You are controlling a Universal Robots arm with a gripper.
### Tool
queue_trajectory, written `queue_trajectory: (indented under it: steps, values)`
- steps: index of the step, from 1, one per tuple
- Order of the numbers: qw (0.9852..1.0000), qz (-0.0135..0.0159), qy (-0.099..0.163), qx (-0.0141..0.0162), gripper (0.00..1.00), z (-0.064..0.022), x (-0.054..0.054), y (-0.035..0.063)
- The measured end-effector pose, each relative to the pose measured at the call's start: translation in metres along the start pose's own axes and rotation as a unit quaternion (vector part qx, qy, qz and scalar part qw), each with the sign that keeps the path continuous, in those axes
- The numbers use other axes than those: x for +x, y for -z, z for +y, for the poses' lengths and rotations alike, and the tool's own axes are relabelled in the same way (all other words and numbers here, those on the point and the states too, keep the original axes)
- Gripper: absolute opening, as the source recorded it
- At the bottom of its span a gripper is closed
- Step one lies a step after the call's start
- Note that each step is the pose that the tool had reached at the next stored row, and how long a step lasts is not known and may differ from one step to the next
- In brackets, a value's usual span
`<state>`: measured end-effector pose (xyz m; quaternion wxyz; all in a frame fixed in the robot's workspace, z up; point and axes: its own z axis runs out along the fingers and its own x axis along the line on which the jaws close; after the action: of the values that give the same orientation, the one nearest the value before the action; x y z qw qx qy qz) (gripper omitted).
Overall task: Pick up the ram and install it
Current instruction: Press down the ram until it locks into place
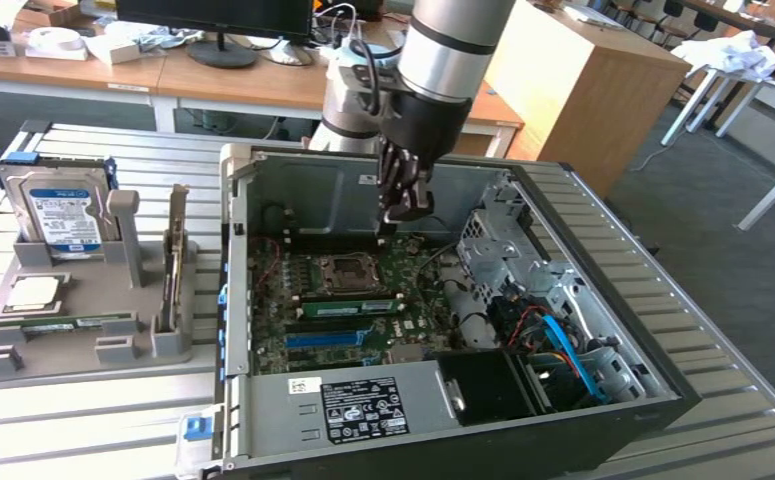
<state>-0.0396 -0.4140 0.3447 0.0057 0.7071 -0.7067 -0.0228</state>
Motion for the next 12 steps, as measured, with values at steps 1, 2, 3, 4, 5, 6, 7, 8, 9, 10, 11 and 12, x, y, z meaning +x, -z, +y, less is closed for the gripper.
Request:
queue_trajectory:
  steps: [1,2,3,4,5,6,7,8,9,10,11,12]
  values:
    - [1.0000,0.0000,0.000,0.0000,0.10,-0.0014,0.0000,0.0001]
    - [1.0000,0.0000,0.000,0.0000,0.10,-0.0027,0.0000,0.0001]
    - [1.0000,0.0000,0.000,-0.0001,0.10,-0.0036,0.0000,0.0002]
    - [1.0000,0.0000,0.000,-0.0001,0.10,-0.0038,0.0000,0.0002]
    - [1.0000,0.0000,0.000,-0.0001,0.10,-0.0038,0.0000,0.0002]
    - [1.0000,0.0000,0.000,-0.0001,0.10,-0.0038,0.0000,0.0001]
    - [1.0000,0.0000,0.000,0.0000,0.10,-0.0038,0.0000,0.0002]
    - [1.0000,0.0000,0.000,-0.0001,0.10,-0.0038,0.0000,0.0002]
    - [1.0000,0.0000,0.000,0.0000,0.10,-0.0038,0.0000,0.0001]
    - [1.0000,0.0000,0.000,-0.0001,0.10,-0.0038,0.0000,0.0002]
    - [1.0000,0.0000,0.000,0.0000,0.10,-0.0038,0.0000,0.0002]
    - [1.0000,0.0000,0.000,-0.0001,0.10,-0.0038,0.0000,0.0002]
